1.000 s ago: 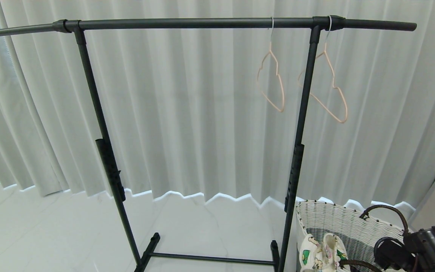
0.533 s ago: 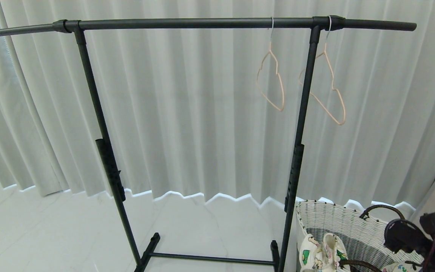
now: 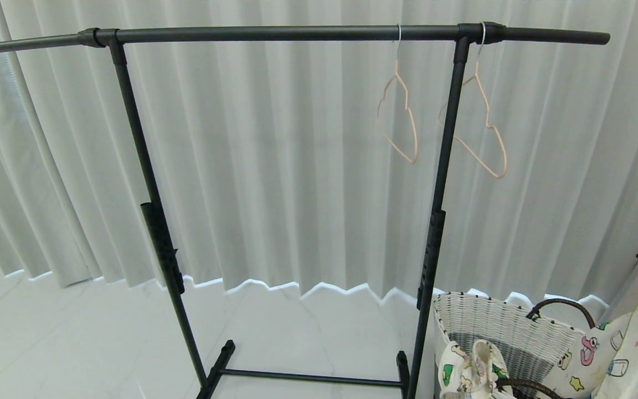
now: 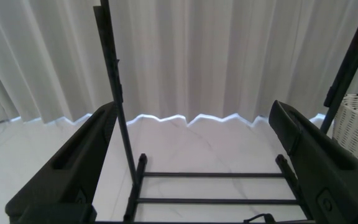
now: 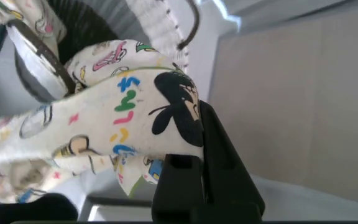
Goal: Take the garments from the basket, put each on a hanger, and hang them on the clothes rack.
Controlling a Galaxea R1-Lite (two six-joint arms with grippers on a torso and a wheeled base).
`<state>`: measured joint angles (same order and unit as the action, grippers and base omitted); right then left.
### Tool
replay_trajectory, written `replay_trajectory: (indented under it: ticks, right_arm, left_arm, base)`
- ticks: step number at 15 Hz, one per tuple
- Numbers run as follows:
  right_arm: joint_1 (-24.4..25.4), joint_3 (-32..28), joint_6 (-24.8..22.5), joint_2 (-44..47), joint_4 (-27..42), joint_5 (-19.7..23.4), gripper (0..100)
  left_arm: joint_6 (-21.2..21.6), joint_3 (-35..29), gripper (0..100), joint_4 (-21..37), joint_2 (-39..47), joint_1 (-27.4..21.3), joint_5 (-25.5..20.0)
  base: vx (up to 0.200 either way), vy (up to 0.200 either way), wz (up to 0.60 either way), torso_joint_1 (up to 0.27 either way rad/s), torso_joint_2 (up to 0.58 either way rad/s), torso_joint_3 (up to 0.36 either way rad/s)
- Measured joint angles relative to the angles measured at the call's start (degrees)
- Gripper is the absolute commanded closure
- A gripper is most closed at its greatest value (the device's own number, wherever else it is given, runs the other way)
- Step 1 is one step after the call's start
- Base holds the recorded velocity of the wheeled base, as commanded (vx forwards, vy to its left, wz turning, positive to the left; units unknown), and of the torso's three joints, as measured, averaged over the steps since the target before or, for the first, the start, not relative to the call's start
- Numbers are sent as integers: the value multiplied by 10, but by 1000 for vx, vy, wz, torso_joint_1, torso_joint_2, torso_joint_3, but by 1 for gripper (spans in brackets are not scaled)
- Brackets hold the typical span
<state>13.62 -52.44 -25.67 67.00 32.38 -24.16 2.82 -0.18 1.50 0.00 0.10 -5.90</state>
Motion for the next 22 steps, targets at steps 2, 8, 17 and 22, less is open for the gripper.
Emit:
replay_trajectory:
  ticks: [2, 8, 17, 22]
  right_arm:
    - [4, -11, -19, -24, 1, 0, 100]
    - [18, -14, -30, -59, -1, 2, 100]
    - [66, -8, -30, -63, -1, 2, 100]
    - [86, 2, -26, -61, -4, 6, 100]
  left_arm:
    - [0, 0, 0, 0, 0, 0, 0]
    - [0, 0, 0, 0, 0, 0, 0]
    - [0, 0, 0, 0, 0, 0, 0]
    - [0, 0, 0, 0, 0, 0, 0]
  base:
    - [-200, 0, 0, 0, 5, 2]
    - [-167, 0, 0, 1, 4, 0]
    - [0, 133, 0, 2, 2, 1]
    - [0, 200, 0, 2, 3, 4]
